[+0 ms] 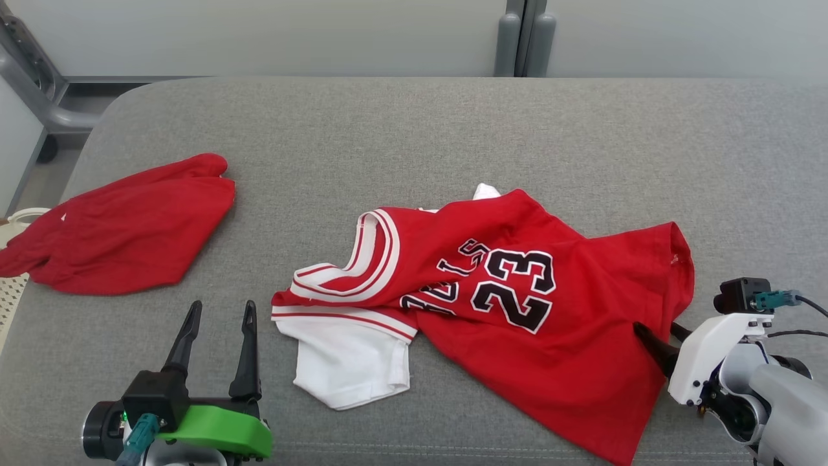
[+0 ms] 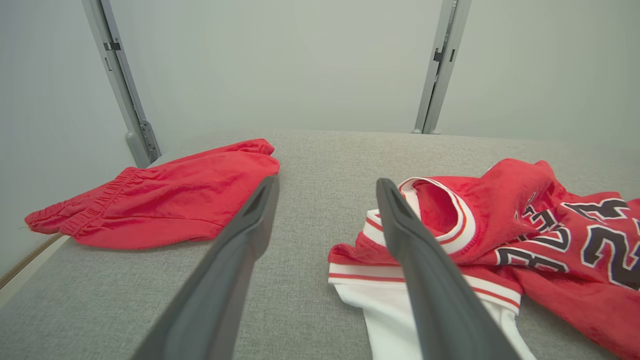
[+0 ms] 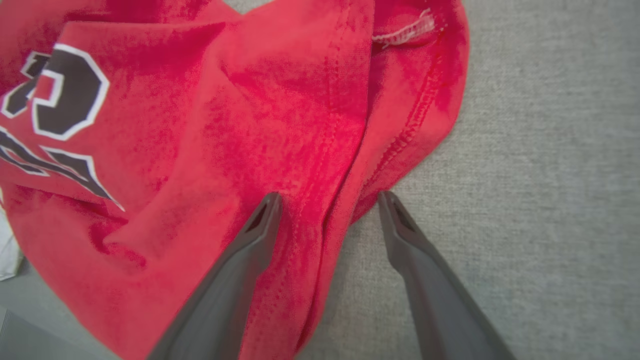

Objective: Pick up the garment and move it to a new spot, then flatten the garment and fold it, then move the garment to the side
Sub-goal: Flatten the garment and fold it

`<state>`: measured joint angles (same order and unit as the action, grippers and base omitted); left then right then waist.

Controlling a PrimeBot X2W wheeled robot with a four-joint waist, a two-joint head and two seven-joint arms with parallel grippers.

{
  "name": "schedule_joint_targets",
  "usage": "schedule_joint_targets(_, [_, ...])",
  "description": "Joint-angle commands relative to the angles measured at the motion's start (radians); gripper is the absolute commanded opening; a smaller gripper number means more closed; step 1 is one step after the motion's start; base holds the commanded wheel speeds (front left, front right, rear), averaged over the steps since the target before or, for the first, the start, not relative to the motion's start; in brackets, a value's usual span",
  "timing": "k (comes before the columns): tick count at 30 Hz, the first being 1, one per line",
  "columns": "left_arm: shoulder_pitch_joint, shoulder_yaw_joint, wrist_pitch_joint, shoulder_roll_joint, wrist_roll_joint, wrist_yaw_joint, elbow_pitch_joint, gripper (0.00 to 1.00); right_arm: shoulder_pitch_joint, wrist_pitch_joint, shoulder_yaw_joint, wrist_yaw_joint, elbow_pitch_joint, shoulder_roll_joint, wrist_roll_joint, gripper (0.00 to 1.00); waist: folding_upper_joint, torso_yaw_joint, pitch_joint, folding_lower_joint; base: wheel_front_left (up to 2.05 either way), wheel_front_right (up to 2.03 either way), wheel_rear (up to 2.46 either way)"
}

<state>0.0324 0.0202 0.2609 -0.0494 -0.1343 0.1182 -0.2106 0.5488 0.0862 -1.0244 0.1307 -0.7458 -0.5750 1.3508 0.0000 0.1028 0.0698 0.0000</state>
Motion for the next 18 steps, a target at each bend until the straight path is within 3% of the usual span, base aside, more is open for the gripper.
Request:
schedule_joint_targets(1, [0.012,0.000,0.003,-0.002,-0.004,-0.002,0.001,1.00,0.014,-0.010,-0.007,0.000,-0.023,0.009,-0.009,1.00,0.0000,0.009,0.008,0.0000,0.00,0.00,0.00])
schedule_joint_targets(5, [0.014,0.002,0.003,-0.002,-0.006,-0.005,0.003,1.00,0.028,-0.046,-0.026,0.000,-0.101,0.052,-0.025,1.00,0.0000,0.020,0.013,0.0000,0.00,0.00,0.00])
schedule_joint_targets(6, [0.014,0.002,0.003,-0.002,-0.005,-0.006,0.004,1.00,0.030,-0.050,-0.030,0.000,-0.116,0.061,-0.027,0.87,0.0000,0.021,0.014,0.0000,0.00,0.00,0.00])
schedule_joint_targets(7, [0.014,0.002,0.003,-0.002,-0.006,-0.007,0.005,1.00,0.039,-0.057,-0.038,0.000,-0.135,0.075,-0.036,0.04,0.0000,0.023,0.016,0.0000,0.00,0.00,0.00])
schedule_joint_targets(8, [0.013,0.001,0.003,-0.002,-0.006,-0.007,0.005,1.00,0.044,-0.058,-0.040,0.000,-0.141,0.081,-0.037,0.00,0.0000,0.022,0.017,0.0000,0.00,0.00,0.00])
schedule_joint_targets(18, [0.031,0.016,0.003,-0.002,-0.017,-0.012,0.001,1.00,0.220,0.047,-0.047,0.000,-0.212,0.073,-0.132,0.00,0.0000,0.032,0.033,0.0000,0.00,0.00,0.00])
